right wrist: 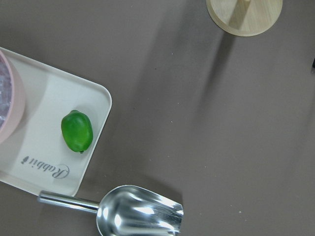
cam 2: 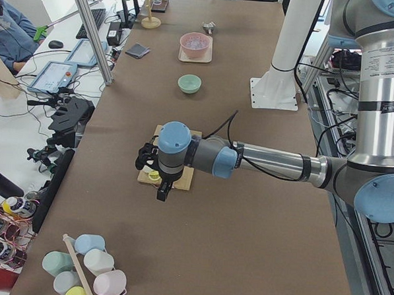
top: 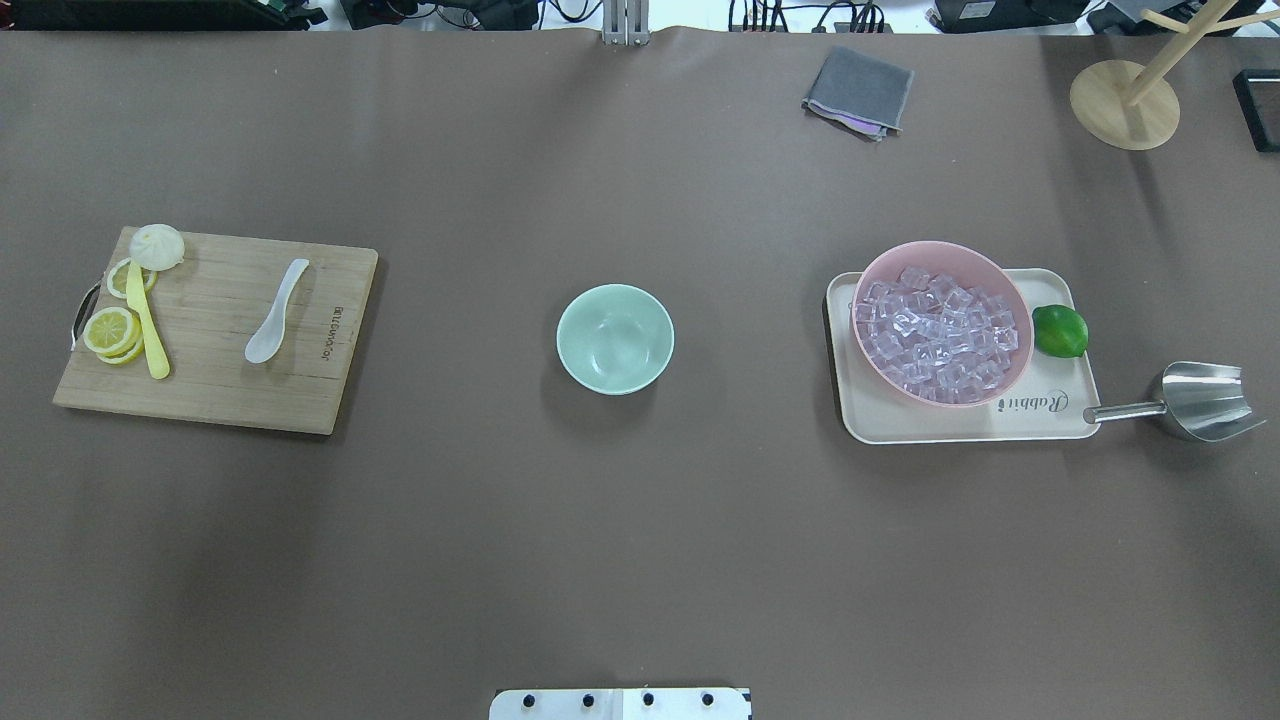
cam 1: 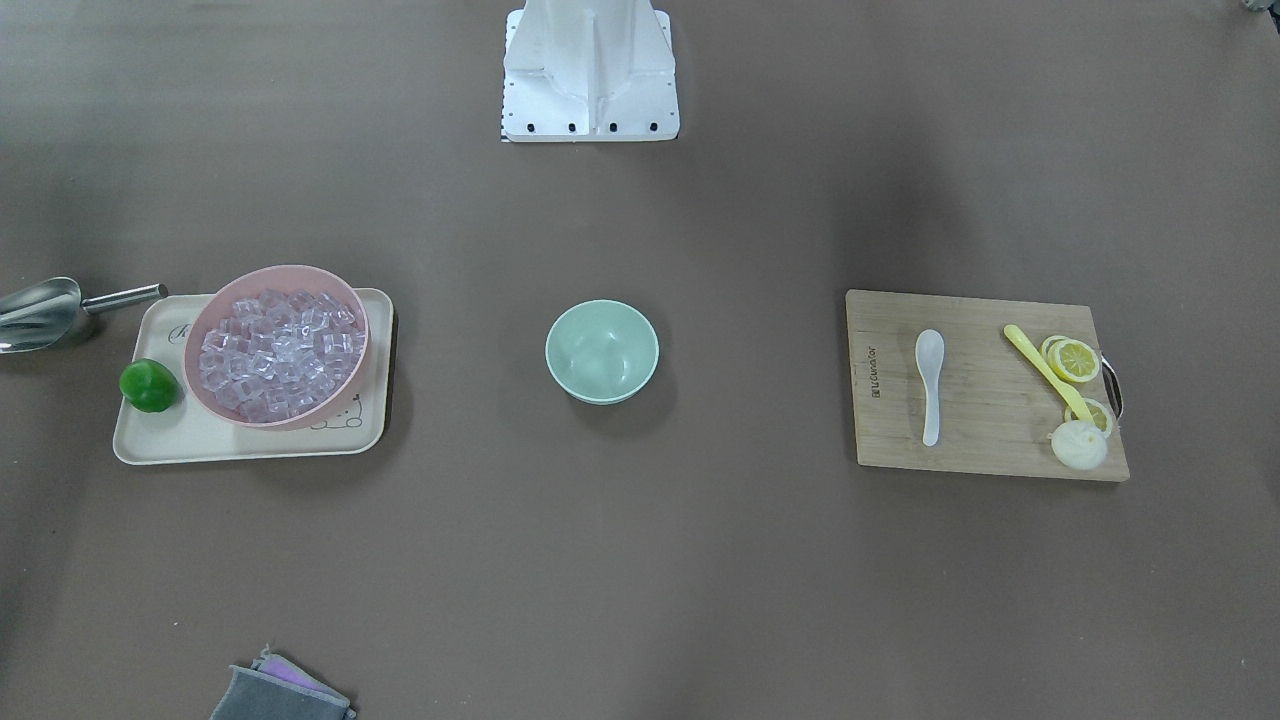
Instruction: Put spoon and ice into bowl
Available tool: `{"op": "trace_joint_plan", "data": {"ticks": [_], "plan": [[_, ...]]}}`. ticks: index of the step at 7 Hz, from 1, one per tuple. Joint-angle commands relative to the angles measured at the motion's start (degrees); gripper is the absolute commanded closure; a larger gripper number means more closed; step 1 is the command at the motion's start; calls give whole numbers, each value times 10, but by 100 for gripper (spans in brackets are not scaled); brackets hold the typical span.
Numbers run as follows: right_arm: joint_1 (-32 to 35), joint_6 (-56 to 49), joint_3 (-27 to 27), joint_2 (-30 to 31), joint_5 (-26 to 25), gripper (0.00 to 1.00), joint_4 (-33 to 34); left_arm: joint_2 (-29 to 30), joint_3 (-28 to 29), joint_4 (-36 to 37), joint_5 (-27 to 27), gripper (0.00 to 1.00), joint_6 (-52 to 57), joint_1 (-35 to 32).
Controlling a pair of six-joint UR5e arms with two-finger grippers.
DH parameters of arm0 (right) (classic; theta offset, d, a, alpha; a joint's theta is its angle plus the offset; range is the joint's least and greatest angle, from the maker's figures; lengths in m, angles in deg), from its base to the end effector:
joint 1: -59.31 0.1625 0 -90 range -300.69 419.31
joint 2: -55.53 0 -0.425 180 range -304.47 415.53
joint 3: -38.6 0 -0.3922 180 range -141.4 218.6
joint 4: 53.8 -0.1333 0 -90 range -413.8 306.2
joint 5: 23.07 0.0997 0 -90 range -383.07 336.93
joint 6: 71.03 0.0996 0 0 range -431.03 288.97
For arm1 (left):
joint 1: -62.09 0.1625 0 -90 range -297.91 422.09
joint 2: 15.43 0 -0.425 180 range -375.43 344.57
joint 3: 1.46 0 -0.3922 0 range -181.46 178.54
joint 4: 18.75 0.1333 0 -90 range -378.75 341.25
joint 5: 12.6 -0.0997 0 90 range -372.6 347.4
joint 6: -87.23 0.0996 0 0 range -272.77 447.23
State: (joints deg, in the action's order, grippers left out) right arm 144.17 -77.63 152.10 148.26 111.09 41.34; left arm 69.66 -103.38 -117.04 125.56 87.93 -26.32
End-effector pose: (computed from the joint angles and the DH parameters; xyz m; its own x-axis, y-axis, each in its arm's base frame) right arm 0.0223 -0.4656 0.4899 0.6832 -0.3598 0.6355 0.1659 0.9239 0.3448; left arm -0.0461 -0.4680 0.5759 0.6610 0.2268 -0.7153 -0.0348 0.9615 0.2726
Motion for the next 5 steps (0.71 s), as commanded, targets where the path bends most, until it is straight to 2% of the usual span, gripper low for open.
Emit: {"op": "trace_joint_plan", "data": {"ticks": [1,2,3,4,5], "plan": [[-87,156,47,-18,3,0,-1,34,1,-5,-11,2,-109,4],[-161,318,53,-59,-1,0,0,59,3,-4,-13,2,-165,43],[-224,424,53,-102,-28,1,0,91,29,-1,-18,2,-181,72],[-282,463,51,-122,-53,2,-1,123,66,-7,-14,3,-200,85],[-323,498,49,-137,-90,2,-1,134,71,-6,-16,3,-206,103]]}}
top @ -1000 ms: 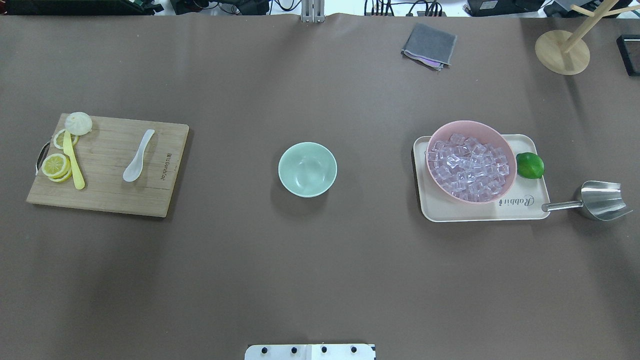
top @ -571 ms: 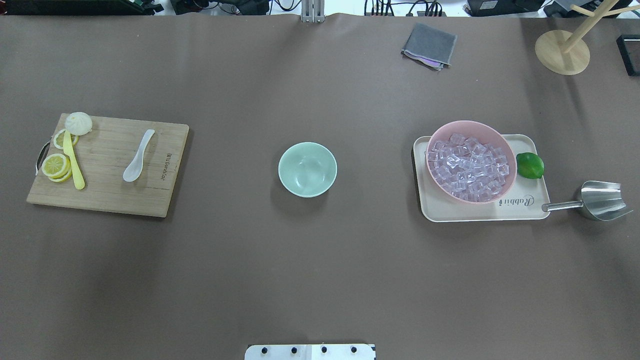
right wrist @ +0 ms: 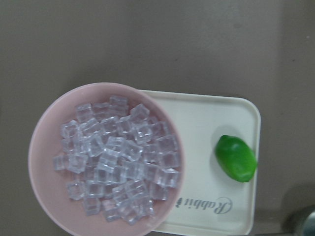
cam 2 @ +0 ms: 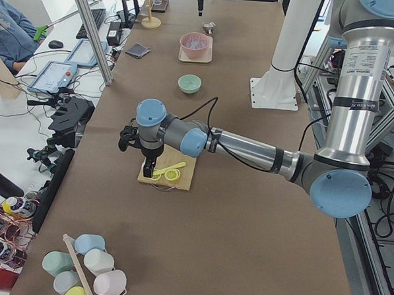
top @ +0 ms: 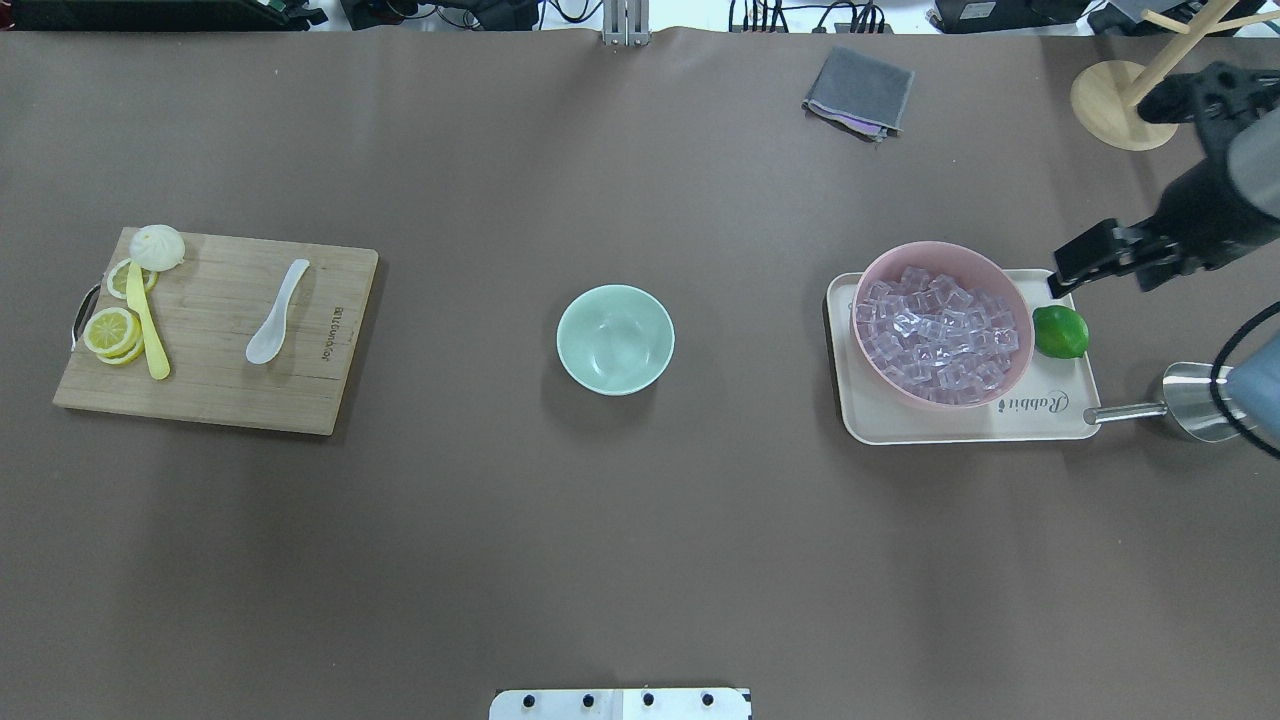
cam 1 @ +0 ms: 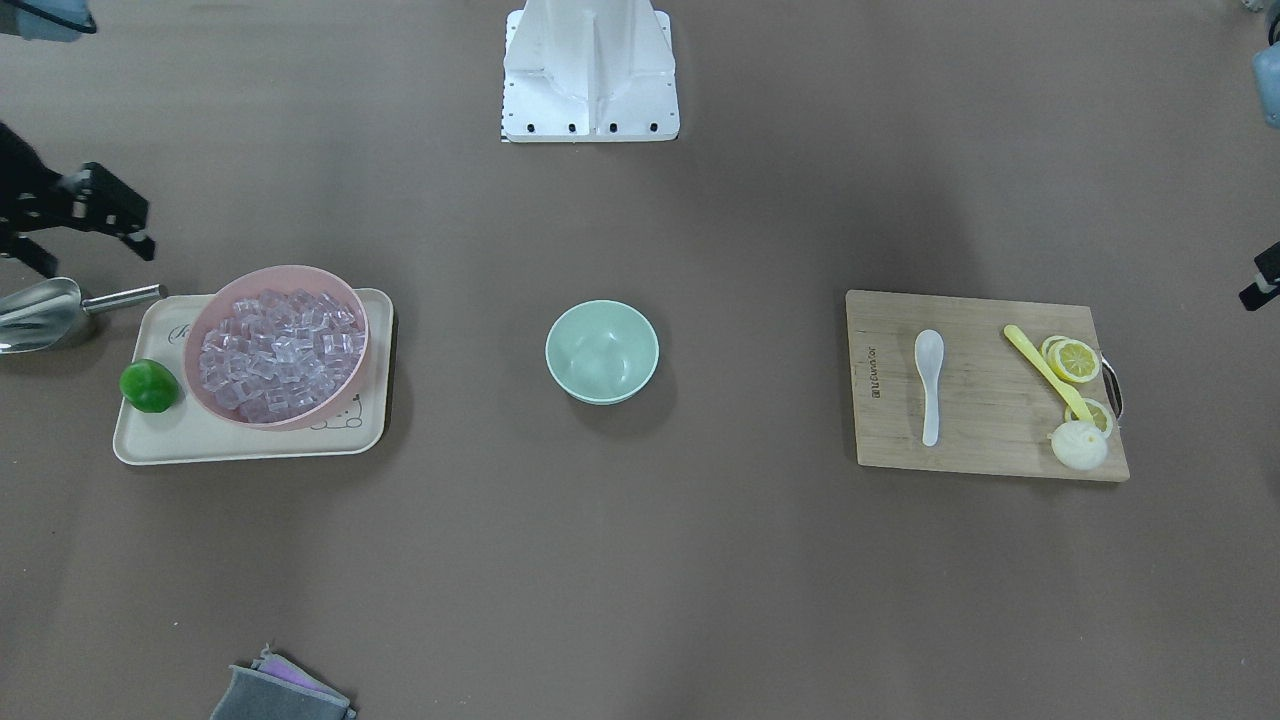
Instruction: Put spoon and ice into bowl
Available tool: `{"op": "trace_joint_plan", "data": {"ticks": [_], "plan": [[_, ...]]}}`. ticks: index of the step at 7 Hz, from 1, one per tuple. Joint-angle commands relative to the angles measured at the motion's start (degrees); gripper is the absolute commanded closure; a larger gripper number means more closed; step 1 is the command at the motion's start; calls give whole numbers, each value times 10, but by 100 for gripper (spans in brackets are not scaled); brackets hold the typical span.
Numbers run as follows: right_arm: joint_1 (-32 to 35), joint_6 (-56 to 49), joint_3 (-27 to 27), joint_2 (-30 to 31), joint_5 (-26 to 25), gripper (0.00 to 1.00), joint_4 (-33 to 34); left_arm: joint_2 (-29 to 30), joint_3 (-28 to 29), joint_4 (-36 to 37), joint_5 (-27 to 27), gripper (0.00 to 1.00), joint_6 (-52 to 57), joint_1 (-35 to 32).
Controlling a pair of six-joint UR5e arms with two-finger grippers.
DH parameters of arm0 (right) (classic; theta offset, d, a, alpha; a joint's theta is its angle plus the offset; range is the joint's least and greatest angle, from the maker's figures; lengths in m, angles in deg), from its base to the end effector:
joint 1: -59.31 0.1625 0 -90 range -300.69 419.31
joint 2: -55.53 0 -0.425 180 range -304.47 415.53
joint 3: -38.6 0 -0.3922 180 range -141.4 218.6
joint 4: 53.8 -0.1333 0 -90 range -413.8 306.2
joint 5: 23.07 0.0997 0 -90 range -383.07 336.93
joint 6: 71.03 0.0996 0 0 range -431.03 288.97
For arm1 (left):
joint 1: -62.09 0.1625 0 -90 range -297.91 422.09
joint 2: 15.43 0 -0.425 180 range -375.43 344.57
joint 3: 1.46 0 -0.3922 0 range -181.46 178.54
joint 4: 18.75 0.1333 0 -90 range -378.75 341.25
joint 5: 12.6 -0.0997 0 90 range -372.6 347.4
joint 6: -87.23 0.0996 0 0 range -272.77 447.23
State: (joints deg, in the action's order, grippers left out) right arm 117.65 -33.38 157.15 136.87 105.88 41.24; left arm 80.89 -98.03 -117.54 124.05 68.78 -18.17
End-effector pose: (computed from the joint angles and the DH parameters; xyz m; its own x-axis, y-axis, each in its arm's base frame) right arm -0.2033 -0.4644 0.3580 0.6564 -0.1087 0.7465 0.0547 0.9938 0.0965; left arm 0.0325 -0.5494 0.5241 0.6484 0.0715 -0.7579 0.0506 0.9893 0.1366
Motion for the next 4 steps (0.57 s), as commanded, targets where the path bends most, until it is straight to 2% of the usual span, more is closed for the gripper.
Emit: {"op": "trace_joint_plan", "data": {"ticks": [1,2,4], "plan": [[-94,112,-20,-41,-85,10,-2,28,16,-1,-2,3,-29,29],[-101,120,-43,-45,-101,14,-24,34,15,-1,-4,3,-53,36],[-104,132,-130,-45,-104,18,-144,38,14,-3,-42,3,-54,45]]}}
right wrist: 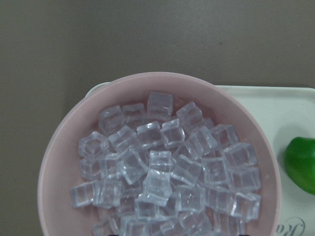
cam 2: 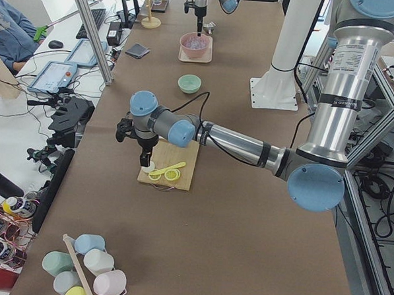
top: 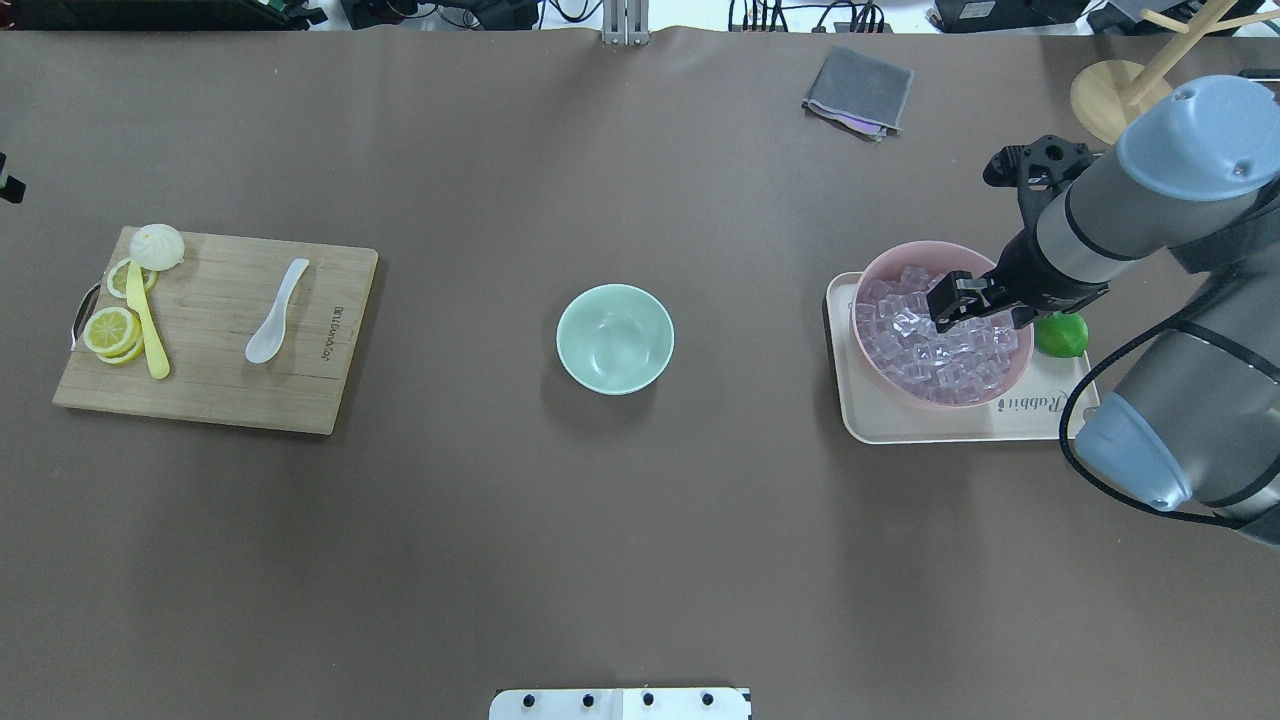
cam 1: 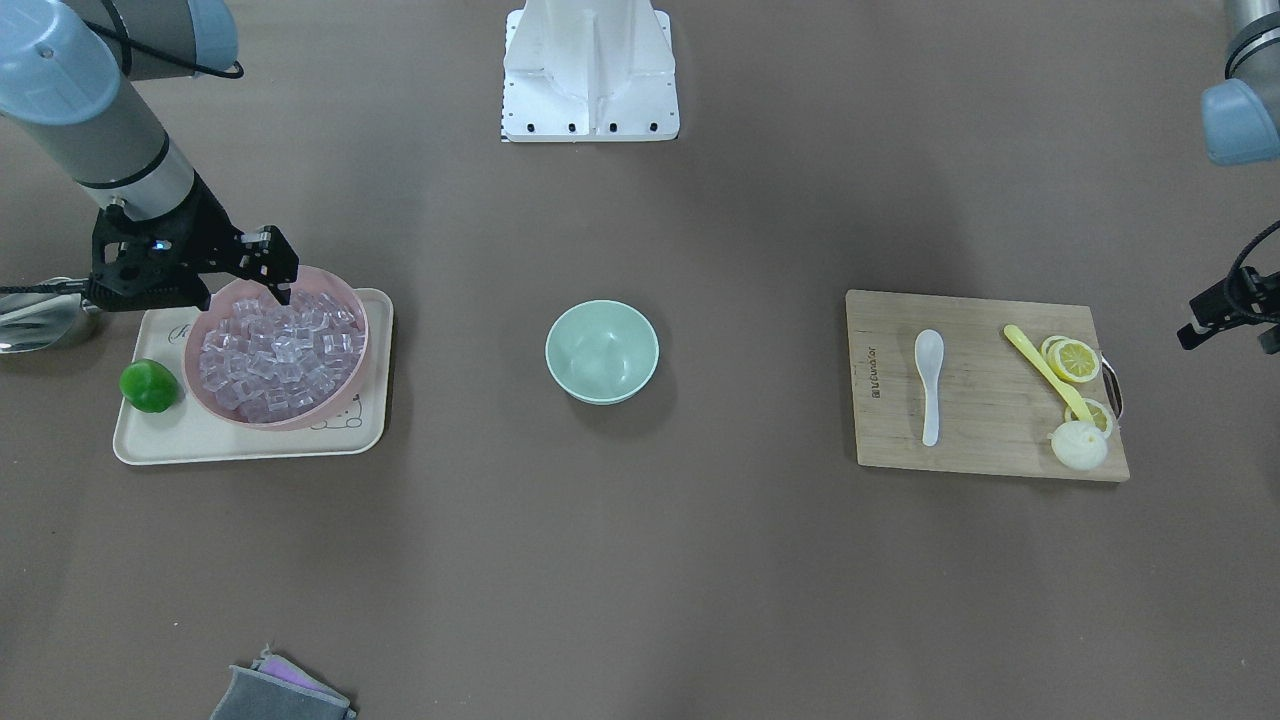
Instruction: Put spoon and ice into bowl
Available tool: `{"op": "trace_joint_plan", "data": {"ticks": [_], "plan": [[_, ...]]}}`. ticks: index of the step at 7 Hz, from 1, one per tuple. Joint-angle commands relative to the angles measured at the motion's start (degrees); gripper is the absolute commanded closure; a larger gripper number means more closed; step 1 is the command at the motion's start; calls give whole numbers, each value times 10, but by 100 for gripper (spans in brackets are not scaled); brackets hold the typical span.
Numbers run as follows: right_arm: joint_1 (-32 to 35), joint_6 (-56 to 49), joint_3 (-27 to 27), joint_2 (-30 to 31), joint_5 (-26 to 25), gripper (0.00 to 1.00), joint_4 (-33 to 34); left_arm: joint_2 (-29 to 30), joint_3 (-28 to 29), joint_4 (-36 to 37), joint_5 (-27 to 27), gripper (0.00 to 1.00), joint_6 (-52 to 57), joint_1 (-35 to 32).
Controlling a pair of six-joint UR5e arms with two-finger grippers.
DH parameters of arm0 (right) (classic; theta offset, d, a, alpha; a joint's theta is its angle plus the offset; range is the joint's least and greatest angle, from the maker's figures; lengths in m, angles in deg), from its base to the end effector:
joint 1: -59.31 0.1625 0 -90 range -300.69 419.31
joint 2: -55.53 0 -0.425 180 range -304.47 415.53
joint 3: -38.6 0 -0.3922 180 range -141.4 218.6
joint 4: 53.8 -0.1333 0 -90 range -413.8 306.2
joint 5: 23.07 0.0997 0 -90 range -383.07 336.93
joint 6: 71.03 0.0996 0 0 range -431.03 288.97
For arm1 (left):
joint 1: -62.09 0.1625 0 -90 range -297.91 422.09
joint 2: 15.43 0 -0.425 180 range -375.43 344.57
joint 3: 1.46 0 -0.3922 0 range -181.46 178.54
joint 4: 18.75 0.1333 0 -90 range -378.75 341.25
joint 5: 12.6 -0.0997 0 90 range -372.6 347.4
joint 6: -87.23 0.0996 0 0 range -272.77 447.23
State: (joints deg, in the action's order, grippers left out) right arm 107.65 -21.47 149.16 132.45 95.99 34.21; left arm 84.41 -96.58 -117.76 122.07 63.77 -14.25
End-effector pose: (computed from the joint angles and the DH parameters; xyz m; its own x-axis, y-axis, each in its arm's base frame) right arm -0.3051 -0.4707 0.3719 0.7128 -0.0518 0.6995 -0.0034 0.9970 0.0774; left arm 0.0735 -0.5702 0.5042 0.6580 0.0552 -0.7510 0.0503 0.9919 0.1169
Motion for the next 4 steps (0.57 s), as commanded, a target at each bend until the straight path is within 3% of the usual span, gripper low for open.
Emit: {"op": "trace_joint_plan", "data": {"ticks": [1,4], "plan": [[-4,32,-64,-2,-6,21,-100,3,-3,-2,-22,3,-5,6],[-11,47,-64,-3,-7,25,-101,0,-4,-3,-23,3,-4,6]]}}
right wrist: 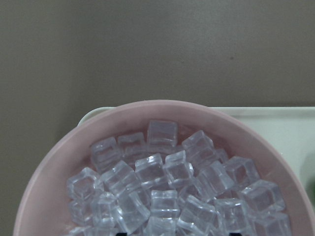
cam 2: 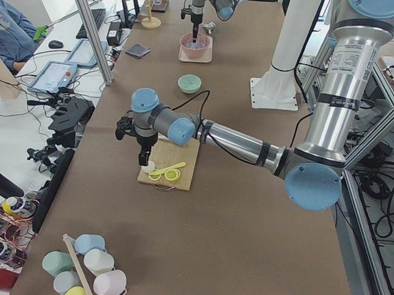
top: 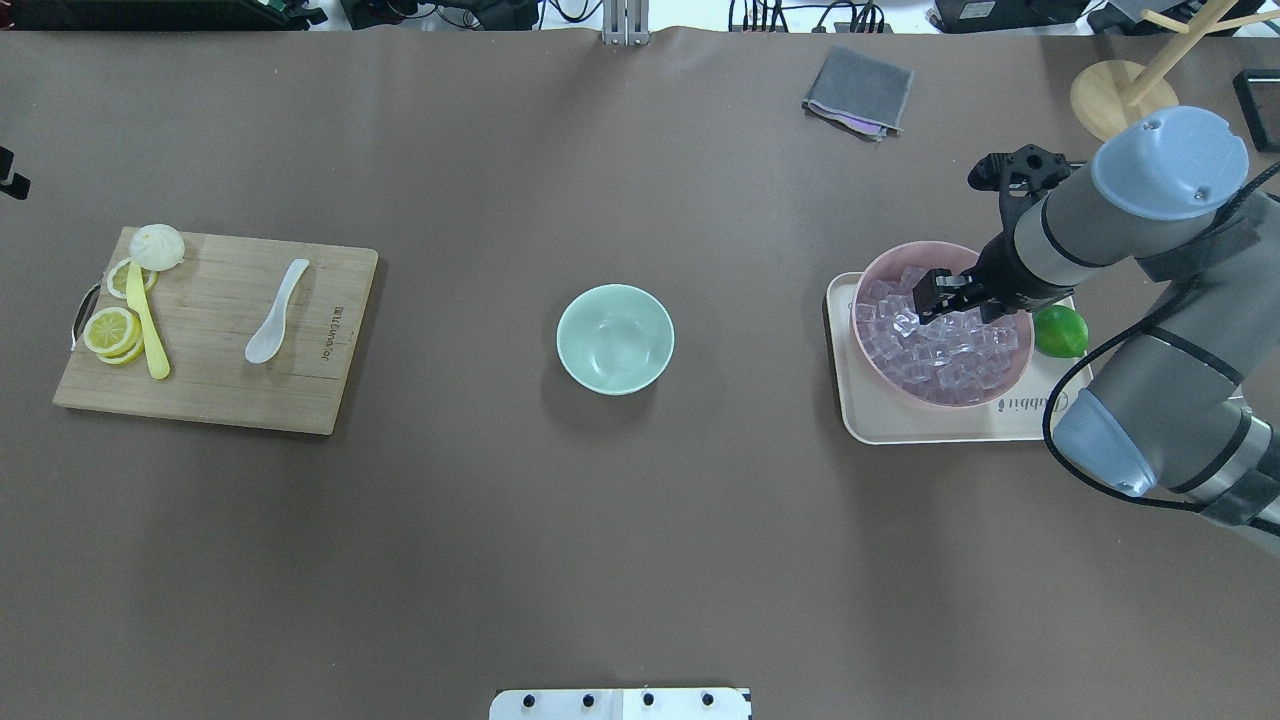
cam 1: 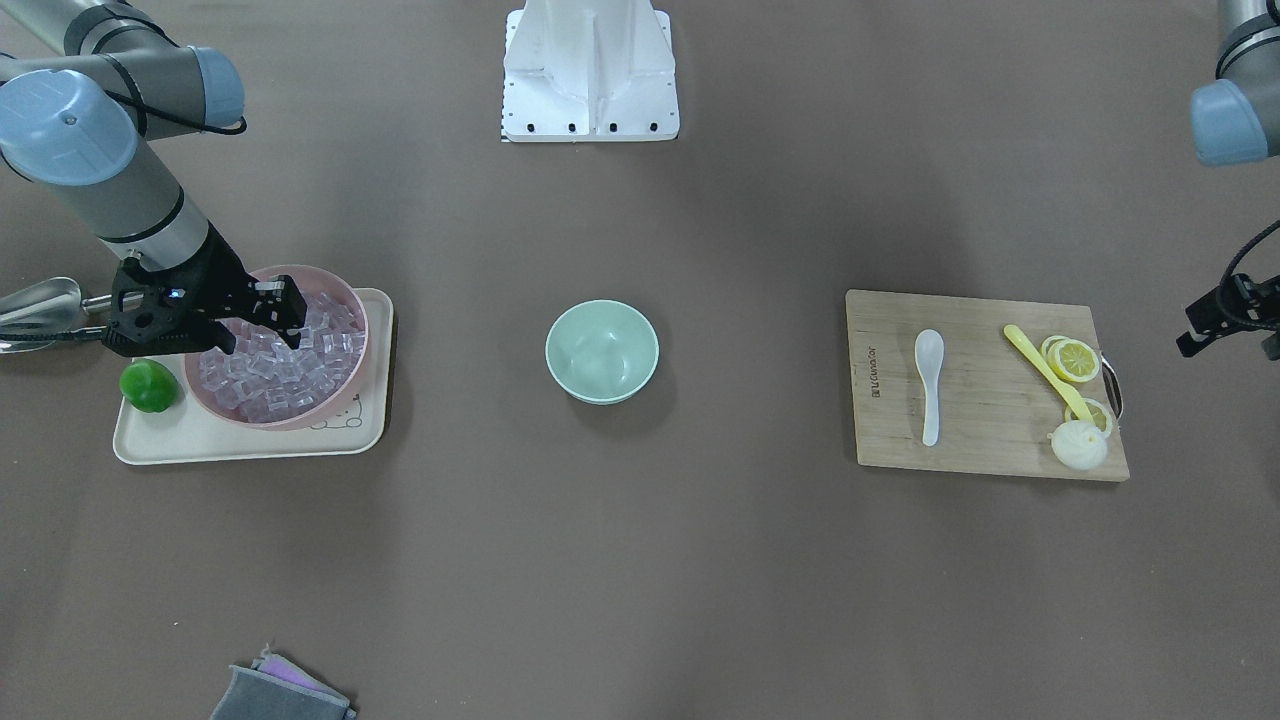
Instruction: Put spoon and ice into bowl
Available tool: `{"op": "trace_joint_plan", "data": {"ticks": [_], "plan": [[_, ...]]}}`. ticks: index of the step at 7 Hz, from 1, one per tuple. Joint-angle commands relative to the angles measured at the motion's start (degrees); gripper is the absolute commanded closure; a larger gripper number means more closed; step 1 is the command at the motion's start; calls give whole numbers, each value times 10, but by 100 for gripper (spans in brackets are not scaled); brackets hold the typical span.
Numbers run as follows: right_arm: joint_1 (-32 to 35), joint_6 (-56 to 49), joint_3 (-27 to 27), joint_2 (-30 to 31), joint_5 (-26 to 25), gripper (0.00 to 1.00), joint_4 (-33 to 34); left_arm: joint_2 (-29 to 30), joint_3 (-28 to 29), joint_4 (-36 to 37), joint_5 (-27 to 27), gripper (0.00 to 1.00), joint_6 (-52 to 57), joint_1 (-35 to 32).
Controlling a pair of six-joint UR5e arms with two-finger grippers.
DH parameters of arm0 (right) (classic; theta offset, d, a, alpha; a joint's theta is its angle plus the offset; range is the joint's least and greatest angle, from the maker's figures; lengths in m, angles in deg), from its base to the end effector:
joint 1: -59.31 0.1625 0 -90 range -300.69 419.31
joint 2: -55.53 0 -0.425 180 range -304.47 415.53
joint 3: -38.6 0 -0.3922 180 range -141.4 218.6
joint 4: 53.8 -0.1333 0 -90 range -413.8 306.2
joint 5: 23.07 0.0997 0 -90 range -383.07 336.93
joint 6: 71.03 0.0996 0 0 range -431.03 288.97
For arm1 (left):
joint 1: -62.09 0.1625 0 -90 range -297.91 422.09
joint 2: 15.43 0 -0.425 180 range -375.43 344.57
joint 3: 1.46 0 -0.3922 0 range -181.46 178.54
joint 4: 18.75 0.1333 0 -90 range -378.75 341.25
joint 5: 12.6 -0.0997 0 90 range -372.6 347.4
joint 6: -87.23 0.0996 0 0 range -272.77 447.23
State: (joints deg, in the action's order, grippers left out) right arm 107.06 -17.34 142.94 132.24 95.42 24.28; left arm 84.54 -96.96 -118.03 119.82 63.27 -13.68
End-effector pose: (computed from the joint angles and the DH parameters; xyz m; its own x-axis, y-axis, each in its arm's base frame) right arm -0.3250 -0.4854 0.3982 0.6821 -0.0231 0.7309 -0.0527 0.9953 0.0807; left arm 0.0767 -0.5716 0.5015 0.6811 0.0585 -0.7298 0.0584 0.9893 0.1338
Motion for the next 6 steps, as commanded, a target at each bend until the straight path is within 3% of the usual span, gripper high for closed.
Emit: {"op": "trace_joint_plan", "data": {"ticks": [1,3,4,6], "plan": [[-17,4,-1,-1,-18,30,-2,-3,0,0,-1,3,1,0],[-26,4,-2,0,-24,52,-3,-5,0,0,-1,2,2,0],[-28,1,-2,1,-24,55,-3,-6,0,0,-1,3,3,0],[-28,-3,-2,0,-23,91,-3,-6,1,0,-1,3,3,0]]}}
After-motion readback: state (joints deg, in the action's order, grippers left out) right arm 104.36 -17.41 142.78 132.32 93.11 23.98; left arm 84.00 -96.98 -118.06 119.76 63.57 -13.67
